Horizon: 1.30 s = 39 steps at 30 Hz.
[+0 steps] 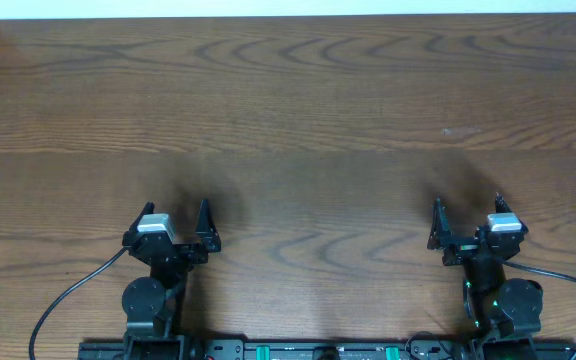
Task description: Untangle cables
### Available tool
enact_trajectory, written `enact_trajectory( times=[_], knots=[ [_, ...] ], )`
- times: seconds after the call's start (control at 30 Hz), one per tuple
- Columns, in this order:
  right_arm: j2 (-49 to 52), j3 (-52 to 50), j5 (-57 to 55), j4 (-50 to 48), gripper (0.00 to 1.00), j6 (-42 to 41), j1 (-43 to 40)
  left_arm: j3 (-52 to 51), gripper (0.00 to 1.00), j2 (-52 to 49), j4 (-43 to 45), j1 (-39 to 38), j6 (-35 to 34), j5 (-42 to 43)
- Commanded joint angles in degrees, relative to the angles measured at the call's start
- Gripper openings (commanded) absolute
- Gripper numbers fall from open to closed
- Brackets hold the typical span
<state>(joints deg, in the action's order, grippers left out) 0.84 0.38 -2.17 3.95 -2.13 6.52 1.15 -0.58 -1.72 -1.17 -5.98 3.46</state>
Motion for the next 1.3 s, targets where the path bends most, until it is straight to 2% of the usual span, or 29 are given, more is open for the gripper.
enact_trajectory(
  times=[0.0, 1.27],
  knots=[
    [-0.6, -0.1, 0.2, 0.4, 0.99, 1.3, -0.5, -0.9, 1.00, 0.3, -2.1, 0.3, 0.3, -0.1],
    [-0.6, -0.1, -0.3, 0.2, 0.99, 1.4, -4.7, -0.9, 1.00, 0.3, -2.1, 0.3, 0.3, -0.1]
  ],
)
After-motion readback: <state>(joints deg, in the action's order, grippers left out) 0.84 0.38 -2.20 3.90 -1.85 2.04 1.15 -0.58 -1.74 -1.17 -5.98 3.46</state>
